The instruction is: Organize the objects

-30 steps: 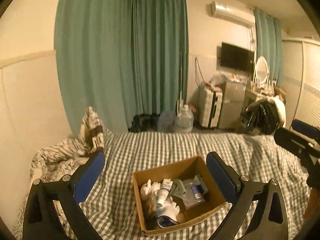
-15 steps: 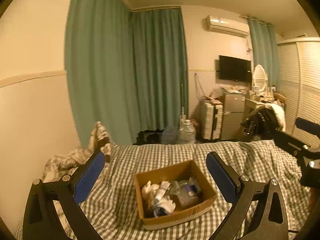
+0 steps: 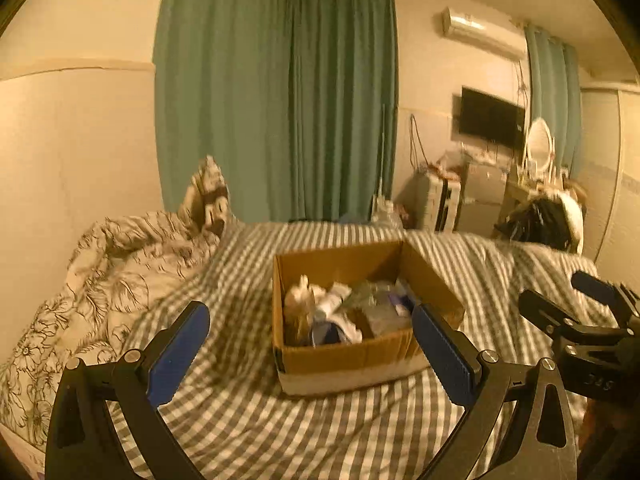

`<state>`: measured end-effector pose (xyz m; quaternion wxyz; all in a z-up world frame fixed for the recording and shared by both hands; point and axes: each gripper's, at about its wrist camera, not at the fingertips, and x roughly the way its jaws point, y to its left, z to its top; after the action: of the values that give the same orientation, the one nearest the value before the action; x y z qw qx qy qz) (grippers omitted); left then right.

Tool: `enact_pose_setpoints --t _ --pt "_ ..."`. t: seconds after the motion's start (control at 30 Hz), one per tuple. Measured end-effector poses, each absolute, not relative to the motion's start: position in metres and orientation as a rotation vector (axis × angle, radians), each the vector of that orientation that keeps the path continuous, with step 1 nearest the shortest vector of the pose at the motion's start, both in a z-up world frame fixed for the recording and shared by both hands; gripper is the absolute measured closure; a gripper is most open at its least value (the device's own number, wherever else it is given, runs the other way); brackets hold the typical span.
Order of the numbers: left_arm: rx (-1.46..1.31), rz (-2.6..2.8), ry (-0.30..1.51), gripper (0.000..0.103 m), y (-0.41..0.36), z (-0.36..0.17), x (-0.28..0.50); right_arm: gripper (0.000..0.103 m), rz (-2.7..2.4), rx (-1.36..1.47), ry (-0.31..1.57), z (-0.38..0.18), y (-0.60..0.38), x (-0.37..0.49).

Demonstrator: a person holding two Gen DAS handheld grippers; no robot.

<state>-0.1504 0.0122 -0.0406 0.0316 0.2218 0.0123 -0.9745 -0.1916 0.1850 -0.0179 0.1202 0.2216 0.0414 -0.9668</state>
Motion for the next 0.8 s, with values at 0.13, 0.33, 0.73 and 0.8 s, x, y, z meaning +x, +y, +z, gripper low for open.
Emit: enact_pose_setpoints --t 0.13,0.33,0.73,0.8 --pt "0.708 -2.987 0.047 0.0 0.0118 -0.0467 -0.1508 0.0 -2.813 0.649 0.094 -0.02 0.1871 -0.1936" --pt "0.701 -2.972 0.025 0.0 0.0097 -0.0478 -0.15 0.0 -2.811 0.649 0.083 -0.0189 0.1876 -0.1931" --pt "0.689 -2.957 0.022 0.0 0.0071 -0.0467 -0.1509 0.0 -2.802 0.654 0.096 -0.019 0.1817 -0.1928" --pt "0.688 -2.958 0.023 0.0 0.0066 -0.0465 -0.1508 0.0 -2.799 0.657 0.103 -0.0199 0.1807 -0.1929"
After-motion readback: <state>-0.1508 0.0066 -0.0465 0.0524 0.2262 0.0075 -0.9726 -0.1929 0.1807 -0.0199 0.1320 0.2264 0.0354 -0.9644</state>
